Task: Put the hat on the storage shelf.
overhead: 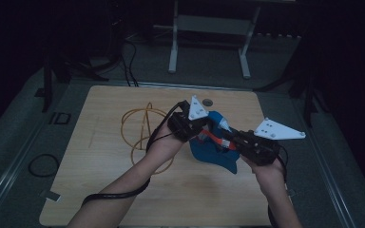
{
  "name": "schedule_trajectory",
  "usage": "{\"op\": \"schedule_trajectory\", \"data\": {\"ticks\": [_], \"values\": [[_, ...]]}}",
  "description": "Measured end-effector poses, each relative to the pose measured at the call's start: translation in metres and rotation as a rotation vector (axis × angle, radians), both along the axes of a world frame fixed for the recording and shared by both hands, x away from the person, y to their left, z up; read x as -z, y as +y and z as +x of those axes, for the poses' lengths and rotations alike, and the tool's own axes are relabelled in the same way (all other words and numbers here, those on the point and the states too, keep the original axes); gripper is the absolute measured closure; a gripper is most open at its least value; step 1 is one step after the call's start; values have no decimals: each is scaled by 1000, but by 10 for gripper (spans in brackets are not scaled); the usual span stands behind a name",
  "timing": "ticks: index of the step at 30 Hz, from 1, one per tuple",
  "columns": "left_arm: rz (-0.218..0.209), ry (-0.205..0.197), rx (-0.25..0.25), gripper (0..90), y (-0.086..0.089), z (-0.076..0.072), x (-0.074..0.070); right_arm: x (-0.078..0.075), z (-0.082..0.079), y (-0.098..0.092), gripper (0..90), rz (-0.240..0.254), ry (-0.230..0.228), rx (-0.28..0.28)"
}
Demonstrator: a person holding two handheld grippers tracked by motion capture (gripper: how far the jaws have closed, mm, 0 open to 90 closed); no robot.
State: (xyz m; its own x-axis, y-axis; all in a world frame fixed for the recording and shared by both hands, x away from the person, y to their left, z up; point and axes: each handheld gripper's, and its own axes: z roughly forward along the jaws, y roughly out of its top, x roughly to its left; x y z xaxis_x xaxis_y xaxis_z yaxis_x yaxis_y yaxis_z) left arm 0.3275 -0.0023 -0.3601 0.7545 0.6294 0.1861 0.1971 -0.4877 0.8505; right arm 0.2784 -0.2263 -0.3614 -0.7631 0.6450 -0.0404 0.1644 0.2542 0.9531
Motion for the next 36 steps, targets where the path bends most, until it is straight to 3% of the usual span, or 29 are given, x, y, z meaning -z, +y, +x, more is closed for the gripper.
{"op": "schedule_trajectory", "data": {"ticks": [5, 10, 12, 14, 15, 17, 18, 21, 28, 30, 31, 32, 34, 35, 36], "values": [[-10, -64, 29, 893, -2, -5, -2, 4, -5, 1, 822, -2, -9, -15], [-23, -83, 64, 894, -1, -6, -2, 5, -12, -1, 783, -9, -19, -37], [-23, -110, 92, 893, -2, -7, 0, 6, -18, 0, 705, -23, -28, -70], [-32, -108, 116, 893, -1, -6, 1, 6, -20, 0, 684, -26, -28, -78], [-40, -116, 124, 893, 0, -6, 1, 8, -23, -1, 600, -19, -30, -95], [-49, -117, 143, 893, 2, -6, 2, 8, -26, -3, 572, -9, -42, -96], [-63, -120, 157, 893, 3, -6, 4, 6, -32, -7, 523, -7, -77, -104], [-57, -135, 210, 893, 4, -6, 9, 4, -38, -14, 459, 2, -95, -136], [-168, -127, 378, 893, 18, -5, 9, 9, -38, -29, 484, -20, -81, -131], [-168, -127, 378, 892, 18, -5, 9, 11, -38, -30, 484, -19, -75, -131], [-213, -120, 441, 892, 24, -5, 6, 11, -38, -30, 488, -19, -75, -131], [-220, -115, 471, 892, 25, -5, 5, 15, -37, -32, 488, -19, -63, -126], [-235, -125, 493, 892, 28, -5, 3, 17, -39, -31, 489, -20, -72, -137], [-261, -107, 529, 892, 29, -4, 3, 18, -39, -30, 487, -18, -77, -134], [-287, -113, 550, 892, 31, -5, 3, 19, -40, -28, 482, -17, -77, -138]]}}
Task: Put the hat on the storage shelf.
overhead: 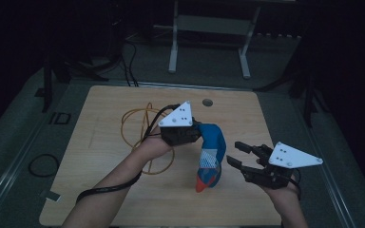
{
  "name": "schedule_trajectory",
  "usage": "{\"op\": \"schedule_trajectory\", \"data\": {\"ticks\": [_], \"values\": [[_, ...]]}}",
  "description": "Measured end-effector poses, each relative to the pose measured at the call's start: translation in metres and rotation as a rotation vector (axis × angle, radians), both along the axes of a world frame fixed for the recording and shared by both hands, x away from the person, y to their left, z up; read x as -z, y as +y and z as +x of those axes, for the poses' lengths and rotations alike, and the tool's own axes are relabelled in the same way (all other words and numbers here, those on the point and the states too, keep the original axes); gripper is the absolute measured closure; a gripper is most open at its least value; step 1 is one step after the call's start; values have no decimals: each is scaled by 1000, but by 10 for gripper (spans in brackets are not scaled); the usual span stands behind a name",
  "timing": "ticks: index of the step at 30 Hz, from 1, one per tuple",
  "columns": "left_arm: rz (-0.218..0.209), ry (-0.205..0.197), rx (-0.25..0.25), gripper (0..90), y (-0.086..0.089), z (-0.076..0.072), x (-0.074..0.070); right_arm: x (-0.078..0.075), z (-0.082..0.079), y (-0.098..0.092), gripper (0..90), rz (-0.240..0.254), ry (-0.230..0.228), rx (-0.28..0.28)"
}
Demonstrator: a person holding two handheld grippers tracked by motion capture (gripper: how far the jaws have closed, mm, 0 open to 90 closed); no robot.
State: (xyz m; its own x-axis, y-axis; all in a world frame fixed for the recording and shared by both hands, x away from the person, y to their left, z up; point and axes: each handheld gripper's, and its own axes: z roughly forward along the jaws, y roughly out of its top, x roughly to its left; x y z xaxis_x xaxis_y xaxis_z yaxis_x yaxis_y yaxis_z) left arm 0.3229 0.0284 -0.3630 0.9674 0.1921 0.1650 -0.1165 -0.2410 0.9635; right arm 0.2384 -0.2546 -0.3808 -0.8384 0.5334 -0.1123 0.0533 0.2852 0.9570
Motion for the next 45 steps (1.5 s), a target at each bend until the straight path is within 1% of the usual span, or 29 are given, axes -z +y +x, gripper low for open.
{"op": "schedule_trajectory", "data": {"ticks": [4, 8, 10, 13, 14, 16, 17, 18, 19, 20, 22, 23, 24, 25, 26, 28, 29, 30, 31, 32, 33, 34, 36, 37, 41, 42, 43, 44, 45], "values": [[-71, 41, 64, 892, 4, 3, -1, 5, 0, 8, 456, -9, 1, -6], [-89, 49, 33, 892, 1, 5, -1, 9, 1, 16, 450, 3, 10, -8], [-86, 54, 40, 892, -1, 5, -2, 12, 2, 23, 447, -23, -4, 16], [-56, 40, 40, 892, -7, 4, -4, 15, 5, 28, 485, -29, -33, 64], [-61, 40, 39, 892, -9, 4, -4, 16, 7, 29, 561, -30, -32, 72], [-48, 39, 43, 892, -11, 3, -6, 16, 9, 29, 610, -18, -48, 101], [-43, 32, 31, 892, -13, 3, -6, 16, 10, 30, 696, -36, -59, 117], [-42, 37, 33, 892, -13, 4, -7, 15, 10, 30, 737, -45, -72, 135], [-54, 55, 38, 892, -12, 6, -7, 15, 11, 29, 805, -28, -67, 139], [-52, 53, 25, 892, -12, 7, -7, 14, 13, 27, 897, -20, -53, 123], [-55, 61, 22, 891, -10, 9, -7, 14, 14, 25, 900, -10, -45, 138], [-49, 70, 17, 891, -10, 10, -7, 13, 15, 24, 900, -6, -21, 113], [-37, 67, 13, 892, -9, 11, -6, 13, 14, 23, 900, -10, -32, 129], [-39, 73, 12, 891, -8, 11, -5, 12, 15, 21, 900, -1, -27, 136], [-33, 85, 19, 891, -7, 12, -5, 12, 16, 18, 900, 15, -1, 106], [-33, 75, 13, 891, -5, 10, -5, 10, 17, 13, 900, 41, -7, 132], [-33, 88, 21, 891, -4, 11, -5, 8, 18, 10, 900, 53, 5, 113], [-27, 65, 10, 890, -3, 9, -6, 7, 18, 6, 900, 87, 8, 112], [-27, 59, 11, 891, -3, 7, -6, 4, 17, 4, 900, 95, 10, 111], [-21, 60, 19, 890, -1, 6, -7, 1, 17, 2, 900, 85, -5, 112], [-17, 43, 8, 890, 0, 5, -8, -2, 16, -1, 900, 107, -16, 124], [-10, 50, 10, 890, 2, 5, -8, -6, 17, -4, 900, 121, -5, 107], [18, 42, 6, 889, 4, 4, -9, -13, 16, -11, 900, 139, -26, 117], [30, 43, 16, 889, 4, 3, -9, -16, 18, -15, 900, 155, -12, 100], [87, 13, 18, 889, 2, -3, -13, -25, 20, -16, 900, 150, -8, 103], [92, 22, 10, 888, 3, -3, -15, -27, 20, -16, 900, 140, -5, 99], [96, 35, 23, 885, 4, -3, -16, -28, 21, -15, 900, 128, -8, 97], [107, 34, 24, 877, 5, -4, -17, -30, 21, -14, 900, 122, -8, 101], [111, 30, 17, 817, 6, -4, -18, -32, 22, -13, 900, 113, -3, 88]]}}
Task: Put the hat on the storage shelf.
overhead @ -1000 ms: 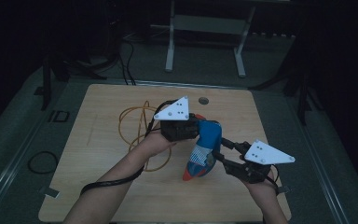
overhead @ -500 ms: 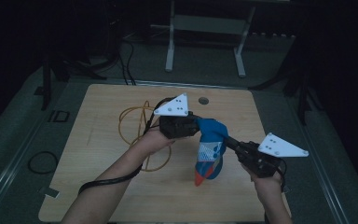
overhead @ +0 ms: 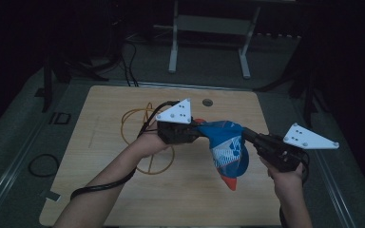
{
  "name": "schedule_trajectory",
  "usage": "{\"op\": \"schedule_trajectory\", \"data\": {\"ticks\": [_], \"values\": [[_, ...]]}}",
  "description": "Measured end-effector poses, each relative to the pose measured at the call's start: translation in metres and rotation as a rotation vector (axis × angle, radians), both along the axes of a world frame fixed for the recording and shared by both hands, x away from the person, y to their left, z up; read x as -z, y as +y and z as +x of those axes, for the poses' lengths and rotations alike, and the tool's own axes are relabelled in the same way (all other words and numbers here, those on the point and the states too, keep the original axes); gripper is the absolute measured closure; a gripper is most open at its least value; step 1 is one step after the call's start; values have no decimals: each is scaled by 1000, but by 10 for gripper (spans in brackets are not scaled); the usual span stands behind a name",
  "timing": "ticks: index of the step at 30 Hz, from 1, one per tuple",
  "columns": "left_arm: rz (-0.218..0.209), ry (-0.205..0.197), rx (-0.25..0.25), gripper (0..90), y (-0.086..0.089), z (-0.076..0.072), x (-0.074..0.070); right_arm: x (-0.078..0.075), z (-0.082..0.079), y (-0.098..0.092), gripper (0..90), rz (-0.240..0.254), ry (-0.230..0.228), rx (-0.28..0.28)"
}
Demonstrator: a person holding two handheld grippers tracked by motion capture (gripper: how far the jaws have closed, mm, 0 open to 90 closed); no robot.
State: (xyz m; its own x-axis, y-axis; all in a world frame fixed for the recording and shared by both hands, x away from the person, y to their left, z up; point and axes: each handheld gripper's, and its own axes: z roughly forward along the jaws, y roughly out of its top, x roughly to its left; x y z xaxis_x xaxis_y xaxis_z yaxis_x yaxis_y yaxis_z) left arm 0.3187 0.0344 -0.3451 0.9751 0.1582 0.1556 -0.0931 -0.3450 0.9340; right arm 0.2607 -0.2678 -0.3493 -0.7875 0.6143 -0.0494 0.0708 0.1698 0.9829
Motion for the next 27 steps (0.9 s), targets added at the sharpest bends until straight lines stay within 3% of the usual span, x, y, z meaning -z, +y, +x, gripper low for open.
{"op": "schedule_trajectory", "data": {"ticks": [2, 3, 4, 6, 7, 9, 10, 11, 12, 13, 16, 17, 18, 20, 21, 23, 24, 25, 27], "values": [[-4, 21, -7, 698, 3, 0, -2, -2, 1, 2, 900, 9, 6, -9], [3, 1, -44, 628, 4, -2, -2, -3, 3, 3, 900, 8, 14, -30], [5, 6, -50, 560, 6, -2, -3, -4, 3, 4, 900, 17, 12, -25], [20, -7, -85, 496, 10, -4, -6, -7, 2, 7, 900, -31, -19, -6], [25, -2, -86, 460, 12, -4, -7, -8, 2, 6, 900, -5, -15, -12], [15, -2, -109, 385, 16, -6, -9, -10, 3, 8, 900, -32, -24, -2], [4, 2, -102, 362, 19, -7, -11, -11, 3, 7, 900, -12, -14, -12], [-1, 6, -122, 282, 20, -8, -12, -12, 4, 7, 900, 0, 0, -47], [6, 3, -119, 254, 21, -10, -13, -14, 2, 8, 900, -28, -27, -5], [6, 3, -119, 193, 21, -10, -13, -15, 2, 8, 900, -28, -29, -9], [-4, -20, -129, 115, 23, -16, -16, -17, 2, 5, 900, 3, -31, -12], [18, -45, -156, 67, 22, -19, -16, -20, 2, 4, 900, 7, -34, -20], [17, -42, -156, 55, 22, -22, -16, -20, 2, 4, 900, 18, -33, -16], [37, -90, -192, 51, 21, -27, -13, -24, 0, 5, 900, -21, -57, 22], [31, -76, -189, 51, 22, -28, -12, -25, 1, 4, 900, 8, -49, 1], [41, -89, -205, 35, 25, -31, -10, -28, 0, 5, 900, -23, -72, 41], [41, -89, -205, 35, 25, -31, -10, -29, 2, 4, 900, 2, -61, 24], [27, -66, -214, 36, 30, -34, -8, -30, 3, 3, 900, 26, -49, 1], [-4, -79, -239, 36, 37, -39, -6, -32, 3, 6, 900, -10, -77, 57]]}}
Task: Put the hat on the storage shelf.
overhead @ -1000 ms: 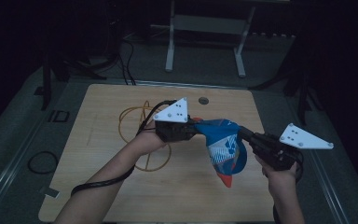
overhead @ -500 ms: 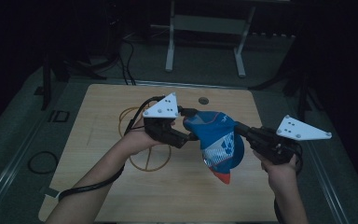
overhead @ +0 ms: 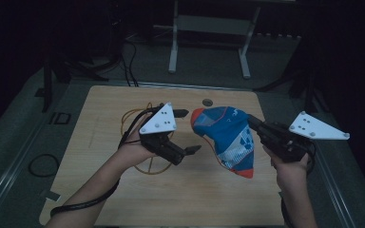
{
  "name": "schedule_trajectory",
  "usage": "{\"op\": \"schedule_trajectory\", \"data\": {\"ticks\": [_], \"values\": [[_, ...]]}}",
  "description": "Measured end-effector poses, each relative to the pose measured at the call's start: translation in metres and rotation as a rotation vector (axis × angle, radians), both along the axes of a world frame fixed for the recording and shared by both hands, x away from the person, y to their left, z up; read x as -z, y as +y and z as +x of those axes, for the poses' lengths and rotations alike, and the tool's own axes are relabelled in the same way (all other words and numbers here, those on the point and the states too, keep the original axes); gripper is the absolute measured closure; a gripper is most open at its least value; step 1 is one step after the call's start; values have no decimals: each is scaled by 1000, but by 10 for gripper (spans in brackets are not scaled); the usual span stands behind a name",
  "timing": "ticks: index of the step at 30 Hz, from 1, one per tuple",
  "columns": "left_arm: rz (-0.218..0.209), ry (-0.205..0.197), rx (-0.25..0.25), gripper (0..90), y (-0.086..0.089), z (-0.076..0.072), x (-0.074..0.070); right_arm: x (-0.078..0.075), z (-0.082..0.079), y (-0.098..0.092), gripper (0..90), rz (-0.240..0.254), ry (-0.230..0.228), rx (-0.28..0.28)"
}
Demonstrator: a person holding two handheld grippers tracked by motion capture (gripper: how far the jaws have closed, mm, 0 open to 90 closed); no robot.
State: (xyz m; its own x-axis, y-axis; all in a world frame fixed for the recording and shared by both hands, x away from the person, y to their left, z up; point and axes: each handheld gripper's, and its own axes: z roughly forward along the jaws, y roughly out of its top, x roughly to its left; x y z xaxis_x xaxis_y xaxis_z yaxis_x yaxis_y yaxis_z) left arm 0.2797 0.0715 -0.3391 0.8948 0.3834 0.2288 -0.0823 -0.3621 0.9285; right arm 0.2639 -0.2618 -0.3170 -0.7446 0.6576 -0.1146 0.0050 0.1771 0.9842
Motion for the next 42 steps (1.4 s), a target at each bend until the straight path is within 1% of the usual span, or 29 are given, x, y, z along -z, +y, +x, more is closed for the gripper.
{"op": "schedule_trajectory", "data": {"ticks": [1, 2, 3, 5, 6, 7, 9, 10, 11, 12, 14, 15, 16, 17, 18, 19, 20, 22, 24, 25, 27, 29, 30, 31, 33, 34, 39, 40, 42], "values": [[-8, -7, -17, 42, 4, -2, 0, -1, 2, 0, 900, 10, 4, -16], [-8, -7, -17, 42, 4, -2, 0, -1, 3, 1, 900, 13, 4, -6], [-24, -22, -35, 42, 15, -7, 1, -3, 4, 1, 900, 10, 6, 3], [-41, -18, -48, 42, 29, -9, 3, -5, 8, 1, 900, 35, 12, -10], [-41, -18, -48, 42, 29, -9, 3, -6, 10, 1, 900, 37, 11, 0], [-33, -54, -118, 42, 42, -11, 7, -7, 13, 2, 900, 38, 14, -2], [-44, -20, -137, 42, 56, -11, 12, -9, 18, 3, 900, 57, 29, -14], [-44, -20, -137, 42, 56, -11, 12, -11, 19, 6, 900, 34, 24, -9], [-42, -29, -148, 42, 63, -12, 15, -11, 19, 6, 900, 34, 24, -9], [-52, -20, -174, 42, 76, -14, 21, -14, 22, 11, 900, 31, 30, -22], [-60, -13, -186, 42, 82, -15, 23, -17, 26, 16, 900, 25, 36, -25], [-75, 4, -200, 42, 92, -16, 28, -19, 28, 18, 900, 33, 45, -35], [-94, 24, -193, 42, 97, -16, 29, -21, 30, 21, 900, 43, 51, -43], [-87, 17, -212, 42, 101, -18, 31, -23, 31, 25, 900, 25, 42, -29], [-87, 17, -212, 42, 101, -18, 31, -23, 31, 25, 900, 25, 42, -29], [-78, -5, -233, 42, 106, -20, 34, -29, 36, 33, 900, 40, 50, -48], [-85, 8, -248, 42, 113, -21, 38, -31, 37, 36, 900, 47, 52, -53], [-98, -26, -298, 42, 120, -25, 44, -37, 41, 45, 900, 40, 54, -64], [-98, -26, -298, 42, 120, -25, 44, -39, 43, 50, 900, 49, 62, -75], [-98, -4, -325, 42, 132, -26, 55, -43, 45, 63, 900, 14, 46, -62], [-90, -4, -348, 42, 137, -26, 64, -45, 48, 73, 900, 30, 57, -87], [-77, 11, -372, 42, 142, -26, 74, -48, 49, 85, 900, -5, 36, -64], [-86, 22, -378, 41, 145, -26, 79, -49, 50, 89, 900, 0, 43, -73], [-78, 26, -390, 42, 148, -26, 84, -49, 52, 93, 900, 12, 51, -88], [-95, 49, -402, 42, 154, -26, 93, -52, 51, 102, 900, -16, 30, -68], [-107, 58, -407, 42, 156, -26, 99, -52, 52, 106, 900, -12, 32, -75], [-124, 37, -463, 42, 168, -30, 123, -53, 58, 121, 900, -10, 51, -95], [-131, 14, -485, 41, 171, -32, 128, -53, 59, 125, 900, -17, 49, -94], [-141, 18, -506, 41, 177, -34, 137, -53, 60, 131, 900, -28, 52, -99]]}}
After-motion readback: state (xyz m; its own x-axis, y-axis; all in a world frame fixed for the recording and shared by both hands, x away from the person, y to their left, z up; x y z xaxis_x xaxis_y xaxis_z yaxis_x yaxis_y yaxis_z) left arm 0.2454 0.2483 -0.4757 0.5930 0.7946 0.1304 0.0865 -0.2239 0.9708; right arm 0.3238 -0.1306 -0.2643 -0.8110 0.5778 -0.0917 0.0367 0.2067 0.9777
